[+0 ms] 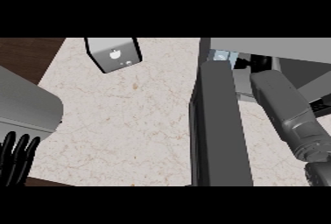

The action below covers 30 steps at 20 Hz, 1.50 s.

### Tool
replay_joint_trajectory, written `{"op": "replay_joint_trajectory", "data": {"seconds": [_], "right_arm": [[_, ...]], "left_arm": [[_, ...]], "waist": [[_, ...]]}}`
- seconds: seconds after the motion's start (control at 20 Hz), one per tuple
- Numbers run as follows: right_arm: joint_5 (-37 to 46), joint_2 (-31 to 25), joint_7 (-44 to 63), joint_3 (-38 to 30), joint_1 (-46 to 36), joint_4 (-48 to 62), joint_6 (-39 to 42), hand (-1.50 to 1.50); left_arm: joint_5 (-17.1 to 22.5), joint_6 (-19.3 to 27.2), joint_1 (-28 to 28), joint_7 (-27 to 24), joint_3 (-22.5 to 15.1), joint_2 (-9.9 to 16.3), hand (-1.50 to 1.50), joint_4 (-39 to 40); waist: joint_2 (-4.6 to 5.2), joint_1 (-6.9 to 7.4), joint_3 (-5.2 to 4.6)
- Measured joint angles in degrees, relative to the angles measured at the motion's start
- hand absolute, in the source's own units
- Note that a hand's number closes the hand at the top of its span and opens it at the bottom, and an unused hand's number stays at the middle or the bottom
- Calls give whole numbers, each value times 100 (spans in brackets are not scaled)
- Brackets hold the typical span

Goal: Pick up the milk, place it into the microwave and close the microwave

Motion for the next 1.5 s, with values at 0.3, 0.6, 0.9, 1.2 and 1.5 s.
{"op": "replay_joint_trajectory", "data": {"seconds": [0.3, 0.6, 0.9, 1.2, 1.5], "right_arm": [[183, 17, 202, 104, -188, 152, -726, -150], [151, 116, 485, 54, -322, 347, -418, -150], [29, 159, 470, -87, -311, 383, 97, -150], [-54, 201, 435, -191, -235, 396, 315, -150], [-117, 115, 361, -264, -115, 375, 508, -150]], "left_arm": [[-191, 55, -172, 79, -66, 39, -150, 11], [-324, 77, -362, 117, -221, 9, -150, 118], [-441, 86, -464, 131, -359, -28, -150, 174], [-623, 147, -525, 146, -512, -97, -150, 228], [-827, 230, -542, 205, -708, -182, -150, 202]], "waist": [[56, 127, 1], [89, 154, 11], [90, 124, 21], [53, 72, 15], [16, 22, 13]]}}
